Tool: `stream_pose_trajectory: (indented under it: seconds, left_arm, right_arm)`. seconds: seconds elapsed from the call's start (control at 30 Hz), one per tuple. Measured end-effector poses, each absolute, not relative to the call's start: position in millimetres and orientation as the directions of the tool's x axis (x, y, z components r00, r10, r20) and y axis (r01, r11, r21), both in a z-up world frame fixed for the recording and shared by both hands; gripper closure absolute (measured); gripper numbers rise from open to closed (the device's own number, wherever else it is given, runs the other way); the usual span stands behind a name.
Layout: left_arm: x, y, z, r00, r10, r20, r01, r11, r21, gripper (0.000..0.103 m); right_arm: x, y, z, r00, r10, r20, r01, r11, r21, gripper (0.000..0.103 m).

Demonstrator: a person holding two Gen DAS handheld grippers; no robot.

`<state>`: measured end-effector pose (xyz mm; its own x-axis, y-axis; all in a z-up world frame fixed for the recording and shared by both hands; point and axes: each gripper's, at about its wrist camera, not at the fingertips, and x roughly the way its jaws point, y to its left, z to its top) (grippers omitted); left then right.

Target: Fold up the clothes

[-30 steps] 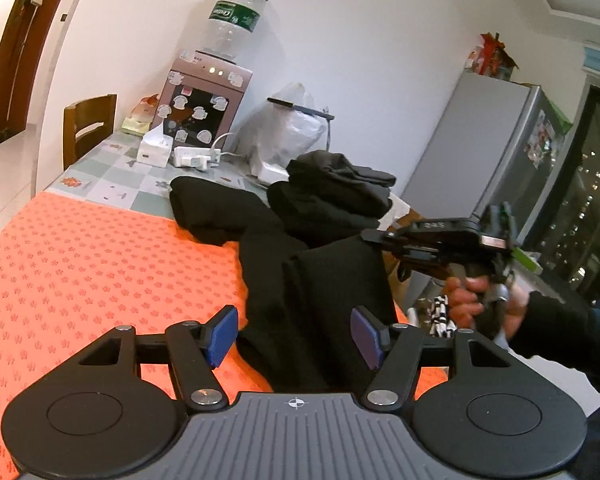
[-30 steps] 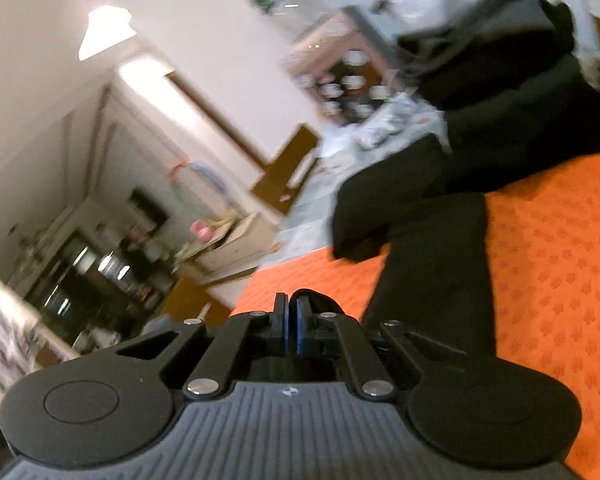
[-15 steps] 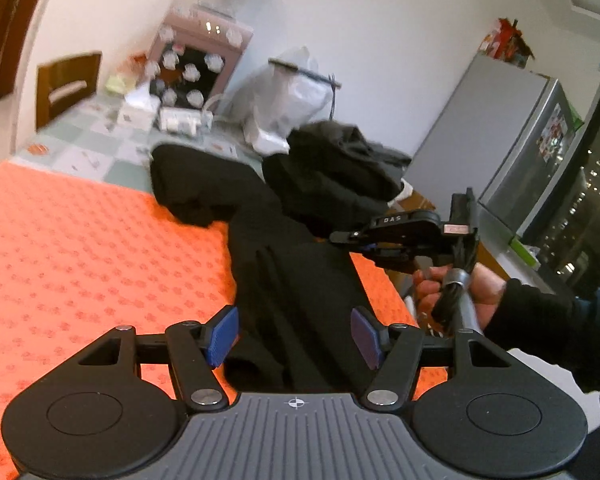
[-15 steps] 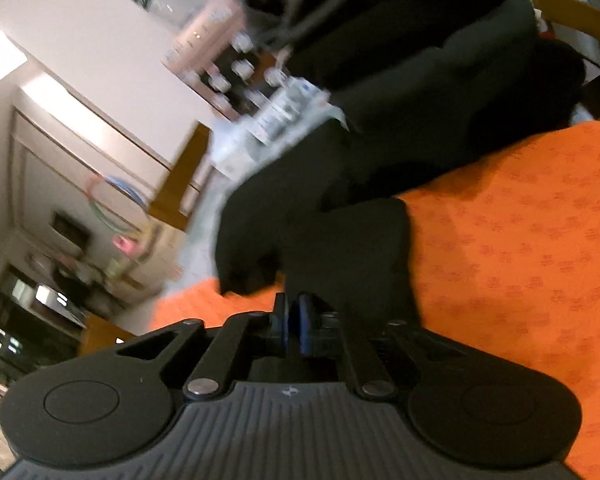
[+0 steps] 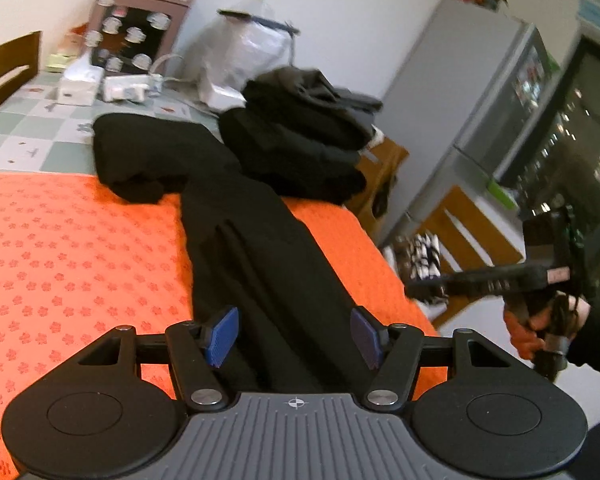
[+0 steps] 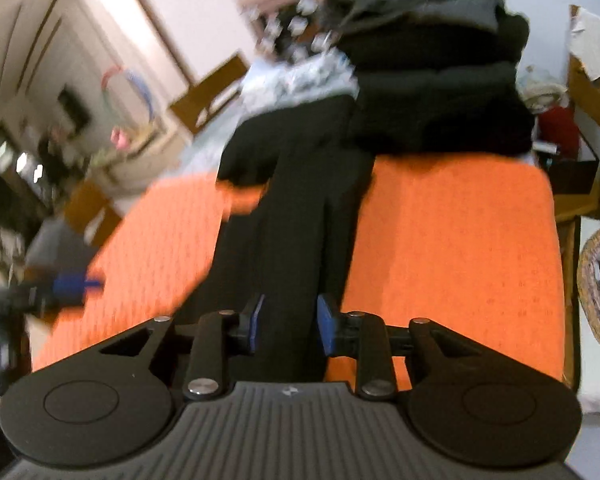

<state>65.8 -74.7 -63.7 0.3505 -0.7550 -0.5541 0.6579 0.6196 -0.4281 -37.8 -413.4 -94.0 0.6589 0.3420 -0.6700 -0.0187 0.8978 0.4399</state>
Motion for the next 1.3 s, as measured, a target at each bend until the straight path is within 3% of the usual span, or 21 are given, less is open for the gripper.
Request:
stream_pose_trajectory:
  seconds: [0.13, 0.23, 0.3, 0.4, 0.43, 0.47, 0.53, 0.63, 1.17, 1.3]
  left_arm:
    - [53, -79, -72, 0.304, -0.769, -0.563, 0.691, 0.585, -0.425, 0.038]
    - [41, -88, -81, 0.292, -0.761, -0.580, 0.725, 0.571, -0.385, 0.038]
    - [31, -95, -86, 0.293, -0.754, -0.588, 0.755, 0.560, -0.341, 0.036]
    - [20, -103, -89, 0.290, -0.755, -0.589, 0.799, 0.529, -0.286, 0.031]
    - [17, -106, -90, 0.286, -0.756, -0.589, 0.811, 0.518, -0.271, 0.030]
    - [14, -108, -90, 0.284, -0.756, -0.589, 0.825, 0.506, -0.252, 0.029]
    - [5, -114, -91, 0.284, -0.758, -0.588, 0.854, 0.479, -0.205, 0.023]
    - [-5, -121, -94, 0.267, -0.771, -0.578, 0.895, 0.421, -0.149, 0.012]
    - [-45, -167, -128, 0.427, -0.742, -0.517, 0.904, 0.331, 0.272, 0.012]
    - [-50, -176, -136, 0.465, -0.729, -0.502, 0.881, 0.326, 0.343, 0.017]
  right_arm:
    - [-70, -406, -117, 0.616, 0.357, -0.702, 0.029, 0.880, 0.474, 0.061]
    - [-83, -406, -136, 0.615, 0.374, -0.694, 0.109, 0.831, 0.545, 0.047]
    - [-86, -408, -151, 0.611, 0.401, -0.682, 0.163, 0.780, 0.605, 0.047]
    - [-87, -408, -170, 0.609, 0.464, -0.643, 0.215, 0.684, 0.697, 0.057]
    - [-87, -408, -173, 0.607, 0.471, -0.640, 0.233, 0.665, 0.710, 0.078]
    - [-87, -408, -176, 0.606, 0.474, -0.639, 0.252, 0.648, 0.719, 0.091]
    - [-90, -410, -175, 0.609, 0.479, -0.632, 0.279, 0.617, 0.736, 0.094]
    - [-93, -410, -162, 0.603, 0.488, -0.631, 0.300, 0.594, 0.746, 0.095]
    - [-84, -409, -131, 0.650, 0.565, -0.509, 0.391, 0.326, 0.861, 0.098]
    - [-84, -411, -135, 0.681, 0.567, -0.463, 0.401, 0.240, 0.884, 0.098]
